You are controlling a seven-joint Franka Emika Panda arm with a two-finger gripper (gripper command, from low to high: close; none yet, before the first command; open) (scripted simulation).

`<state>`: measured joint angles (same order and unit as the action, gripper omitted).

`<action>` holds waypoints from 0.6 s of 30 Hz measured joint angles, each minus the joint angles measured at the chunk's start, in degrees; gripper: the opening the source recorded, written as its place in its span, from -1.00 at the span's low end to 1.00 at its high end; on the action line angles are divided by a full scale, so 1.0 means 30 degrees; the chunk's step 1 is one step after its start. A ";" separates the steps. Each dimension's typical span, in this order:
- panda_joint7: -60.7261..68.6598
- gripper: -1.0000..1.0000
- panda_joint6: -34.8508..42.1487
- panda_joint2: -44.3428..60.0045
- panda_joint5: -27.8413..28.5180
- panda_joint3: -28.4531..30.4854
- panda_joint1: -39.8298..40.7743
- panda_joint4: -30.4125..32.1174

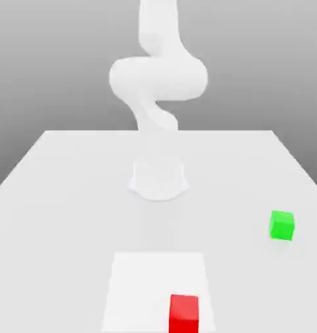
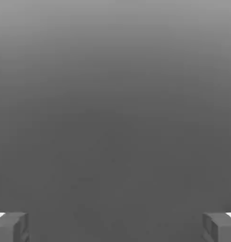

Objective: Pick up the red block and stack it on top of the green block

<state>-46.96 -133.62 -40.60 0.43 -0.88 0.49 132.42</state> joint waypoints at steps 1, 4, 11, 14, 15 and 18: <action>-0.0174 0.00 -0.0261 0.0753 0.0070 -0.0126 0.0069 0.0091; -0.0659 0.00 -0.1003 0.2883 0.0266 -0.0477 0.0258 0.0350; -0.1801 0.00 -0.2696 0.7741 0.0773 -0.1118 0.0527 0.0941; -0.2279 0.00 -0.3420 0.9819 0.0976 -0.1298 0.0553 0.1194; -0.2430 0.00 -0.3662 1.0512 0.1032 -0.1354 0.0559 0.1278; -0.2849 0.00 -0.4391 1.2585 0.1154 -0.1458 0.0491 0.1532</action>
<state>-55.51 -146.79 -2.85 3.89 -5.26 1.97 137.02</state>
